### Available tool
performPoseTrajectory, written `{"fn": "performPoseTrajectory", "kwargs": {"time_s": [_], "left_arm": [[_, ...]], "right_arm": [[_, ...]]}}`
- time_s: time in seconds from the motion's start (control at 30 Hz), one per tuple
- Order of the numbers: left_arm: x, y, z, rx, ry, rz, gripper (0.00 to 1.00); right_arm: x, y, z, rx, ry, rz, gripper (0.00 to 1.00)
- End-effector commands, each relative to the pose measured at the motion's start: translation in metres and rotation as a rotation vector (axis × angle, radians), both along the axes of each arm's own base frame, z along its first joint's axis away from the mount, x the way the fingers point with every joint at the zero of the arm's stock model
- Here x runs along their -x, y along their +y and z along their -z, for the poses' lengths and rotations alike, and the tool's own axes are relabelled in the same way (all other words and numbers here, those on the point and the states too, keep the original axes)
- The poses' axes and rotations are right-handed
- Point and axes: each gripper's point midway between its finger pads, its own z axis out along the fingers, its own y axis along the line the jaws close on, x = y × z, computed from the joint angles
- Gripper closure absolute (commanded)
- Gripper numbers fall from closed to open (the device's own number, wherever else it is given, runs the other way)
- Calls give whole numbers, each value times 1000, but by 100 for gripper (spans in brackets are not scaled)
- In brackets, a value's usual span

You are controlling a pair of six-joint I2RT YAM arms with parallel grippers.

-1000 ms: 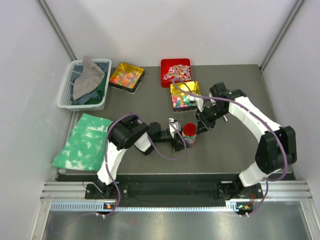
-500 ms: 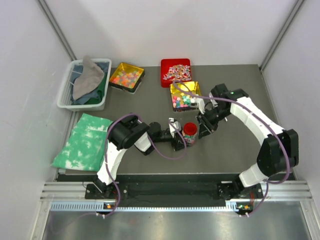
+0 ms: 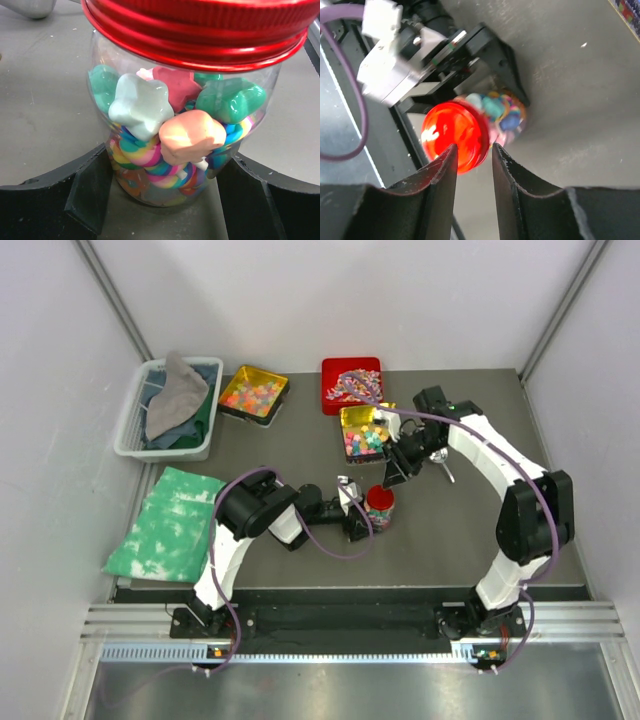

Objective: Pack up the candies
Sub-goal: Screw the bottle lid onto the packing bottle.

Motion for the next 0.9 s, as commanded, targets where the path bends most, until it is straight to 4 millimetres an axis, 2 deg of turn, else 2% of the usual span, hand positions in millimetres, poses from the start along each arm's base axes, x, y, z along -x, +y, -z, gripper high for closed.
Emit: {"fn": "performPoseTrajectory", "kwargs": {"time_s": [0.0,0.13,0.27,0.47,0.87], "left_arm": [[-11,1,-23,96,-91,-37,65],[-11,0,-23,96,-91,-36,65],[-11,0,-24,98,-90,-34,65],[-11,0,-23,95,-87,-33,65],[-11,0,-23,94,-86,-36,65]], "right_arm": [[-19,21,-18,-55,-79,-26,67],[-20,23,-15,-55,-72,-37,68],[-11,26,-11,-54,-57,-65,74],[2,26,0,-46,-22,-84,75],[27,11,12,3,18,-87,76]]}}
